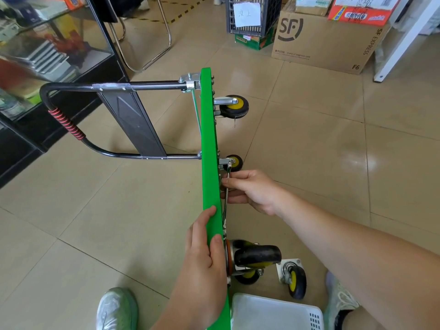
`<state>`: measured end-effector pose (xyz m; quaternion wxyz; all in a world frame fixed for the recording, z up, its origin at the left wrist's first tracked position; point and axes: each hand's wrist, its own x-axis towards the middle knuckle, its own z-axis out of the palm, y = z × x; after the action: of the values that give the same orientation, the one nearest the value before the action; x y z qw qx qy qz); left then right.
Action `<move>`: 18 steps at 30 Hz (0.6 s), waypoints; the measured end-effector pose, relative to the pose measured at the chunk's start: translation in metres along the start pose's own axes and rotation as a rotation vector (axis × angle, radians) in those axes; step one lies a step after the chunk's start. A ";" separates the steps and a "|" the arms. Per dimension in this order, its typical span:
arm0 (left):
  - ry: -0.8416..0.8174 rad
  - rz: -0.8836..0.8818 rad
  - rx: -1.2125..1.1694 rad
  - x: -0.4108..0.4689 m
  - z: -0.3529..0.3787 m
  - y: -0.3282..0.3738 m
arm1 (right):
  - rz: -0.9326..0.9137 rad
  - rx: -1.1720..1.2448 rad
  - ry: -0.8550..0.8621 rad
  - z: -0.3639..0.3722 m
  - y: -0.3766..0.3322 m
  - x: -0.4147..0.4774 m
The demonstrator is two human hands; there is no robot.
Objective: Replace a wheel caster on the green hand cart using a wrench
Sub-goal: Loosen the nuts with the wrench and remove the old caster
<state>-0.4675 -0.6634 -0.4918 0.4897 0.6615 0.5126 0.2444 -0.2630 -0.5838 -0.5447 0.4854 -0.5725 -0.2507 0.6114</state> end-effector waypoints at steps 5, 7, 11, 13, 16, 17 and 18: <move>0.007 0.001 -0.002 0.000 0.000 -0.002 | -0.004 -0.018 -0.045 0.001 0.002 -0.001; 0.005 0.001 0.002 0.000 0.000 -0.002 | -0.009 -0.026 -0.044 0.002 0.004 0.000; 0.000 0.008 0.001 0.000 0.000 -0.003 | 0.007 -0.029 -0.020 0.002 0.010 0.000; -0.002 0.006 0.000 0.000 0.000 -0.003 | 0.021 -0.020 -0.006 0.002 0.013 0.000; 0.001 0.012 -0.002 0.001 -0.001 -0.003 | 0.025 -0.026 -0.008 0.003 0.013 -0.002; 0.000 0.010 -0.002 0.000 -0.001 -0.003 | 0.026 -0.028 -0.011 0.002 0.013 -0.002; -0.003 0.008 -0.005 0.000 -0.001 -0.003 | 0.027 -0.028 -0.015 0.002 0.012 -0.003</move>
<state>-0.4693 -0.6631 -0.4942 0.4911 0.6627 0.5088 0.2466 -0.2692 -0.5909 -0.5534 0.4670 -0.5780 -0.2551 0.6186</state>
